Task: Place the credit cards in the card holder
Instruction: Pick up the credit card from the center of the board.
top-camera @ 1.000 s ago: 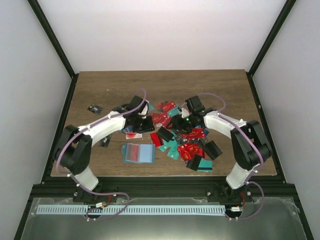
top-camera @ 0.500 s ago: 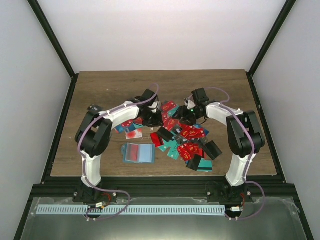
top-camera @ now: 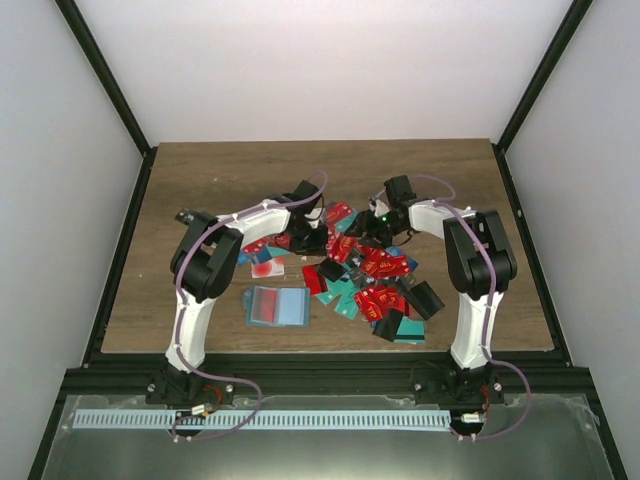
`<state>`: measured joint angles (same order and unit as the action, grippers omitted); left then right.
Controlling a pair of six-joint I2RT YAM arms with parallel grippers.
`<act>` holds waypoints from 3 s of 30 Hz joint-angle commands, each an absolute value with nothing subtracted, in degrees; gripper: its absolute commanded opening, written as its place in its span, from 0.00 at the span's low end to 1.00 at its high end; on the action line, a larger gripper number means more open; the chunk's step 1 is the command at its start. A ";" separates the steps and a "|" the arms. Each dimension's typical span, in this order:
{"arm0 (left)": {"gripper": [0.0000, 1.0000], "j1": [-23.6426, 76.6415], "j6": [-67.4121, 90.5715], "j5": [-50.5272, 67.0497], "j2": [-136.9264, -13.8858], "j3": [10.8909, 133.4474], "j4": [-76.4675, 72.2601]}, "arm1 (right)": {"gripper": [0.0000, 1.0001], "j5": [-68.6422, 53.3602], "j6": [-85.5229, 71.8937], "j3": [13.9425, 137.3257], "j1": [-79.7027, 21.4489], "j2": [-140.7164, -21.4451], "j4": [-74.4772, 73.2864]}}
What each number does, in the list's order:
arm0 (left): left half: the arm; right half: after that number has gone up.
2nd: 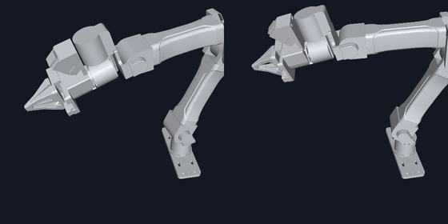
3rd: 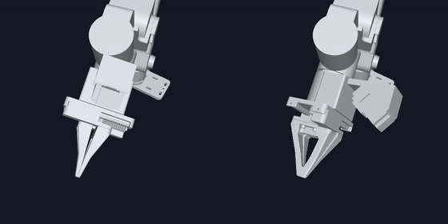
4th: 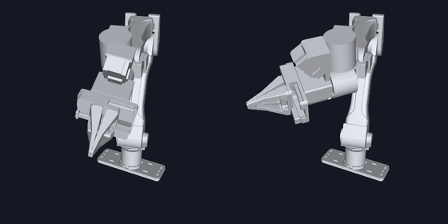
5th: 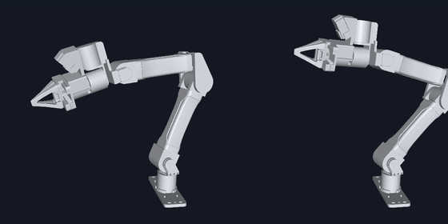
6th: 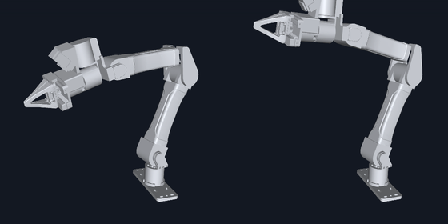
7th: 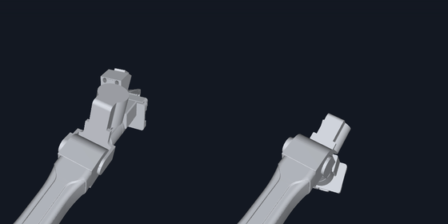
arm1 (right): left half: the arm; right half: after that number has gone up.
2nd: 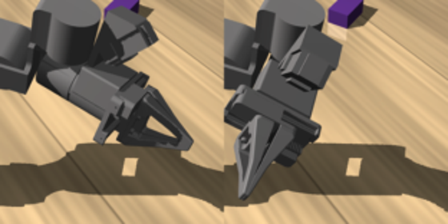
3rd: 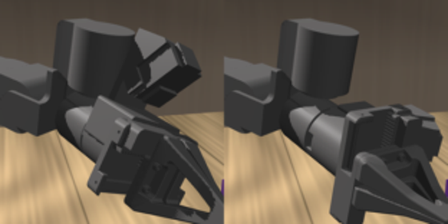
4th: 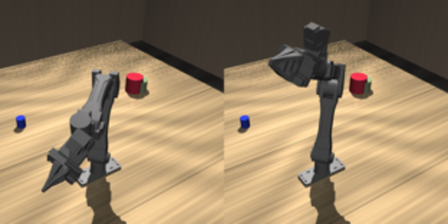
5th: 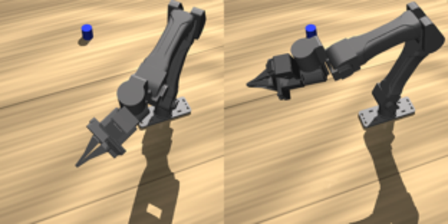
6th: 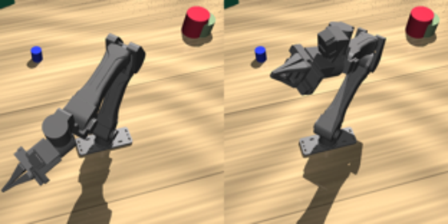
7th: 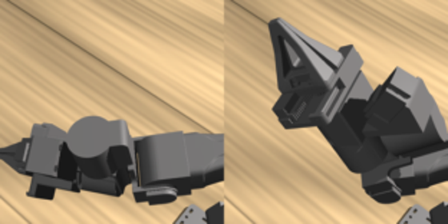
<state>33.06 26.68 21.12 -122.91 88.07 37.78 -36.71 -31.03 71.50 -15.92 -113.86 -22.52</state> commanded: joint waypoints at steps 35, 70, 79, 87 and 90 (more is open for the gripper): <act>0.04 34.10 25.85 21.26 -124.14 83.76 36.30 | 0.52 -51.00 -32.71 67.41 -15.72 -112.41 -13.28; 0.06 40.54 24.64 12.66 -114.52 87.89 43.72 | 0.60 -34.21 -36.92 42.81 -13.99 -74.21 -21.67; 0.06 36.37 22.04 10.48 -115.96 87.27 43.87 | 0.60 -39.13 -38.33 53.02 -17.48 -89.56 -14.62; 0.06 35.60 22.20 16.10 -120.40 90.61 41.65 | 0.59 -40.16 -37.92 60.75 -18.42 -100.63 -14.68; 0.06 35.60 21.88 16.45 -122.85 92.97 42.42 | 0.58 -40.43 -37.66 62.43 -18.81 -103.54 -14.72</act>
